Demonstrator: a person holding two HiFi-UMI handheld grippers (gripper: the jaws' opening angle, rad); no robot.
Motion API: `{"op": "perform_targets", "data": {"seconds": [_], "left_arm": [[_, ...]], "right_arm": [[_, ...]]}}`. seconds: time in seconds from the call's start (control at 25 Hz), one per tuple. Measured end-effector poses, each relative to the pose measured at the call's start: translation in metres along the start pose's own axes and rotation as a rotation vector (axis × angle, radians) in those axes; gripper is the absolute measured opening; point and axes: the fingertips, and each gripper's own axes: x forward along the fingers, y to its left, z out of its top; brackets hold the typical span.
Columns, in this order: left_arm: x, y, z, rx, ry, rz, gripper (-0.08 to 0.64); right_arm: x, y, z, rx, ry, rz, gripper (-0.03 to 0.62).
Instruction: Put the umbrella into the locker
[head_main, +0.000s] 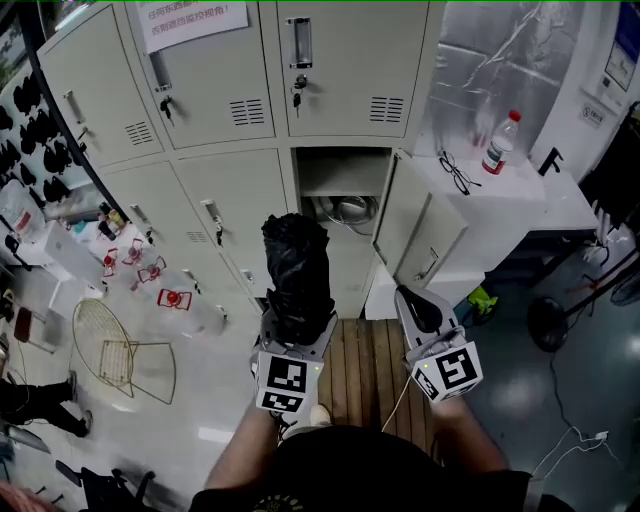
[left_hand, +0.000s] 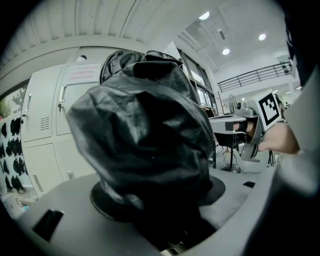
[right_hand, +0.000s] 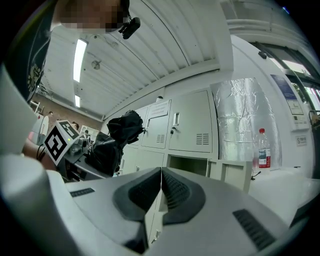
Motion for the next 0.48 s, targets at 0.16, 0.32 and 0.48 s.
{"op": "perform_targets", "data": {"seconds": [0.16, 0.32, 0.48], "left_arm": [[0.004, 0.014, -0.004, -0.011, 0.005, -0.016, 0.299], [0.01, 0.03, -0.01, -0.017, 0.009, -0.034, 0.299], [0.018, 0.045, -0.017, -0.023, 0.021, -0.058, 0.299]], "right_arm": [[0.02, 0.008, 0.002, -0.001, -0.004, 0.008, 0.028], [0.037, 0.012, 0.003, -0.012, 0.004, 0.005, 0.028], [0.05, 0.017, 0.004, -0.02, 0.01, -0.013, 0.028]]}}
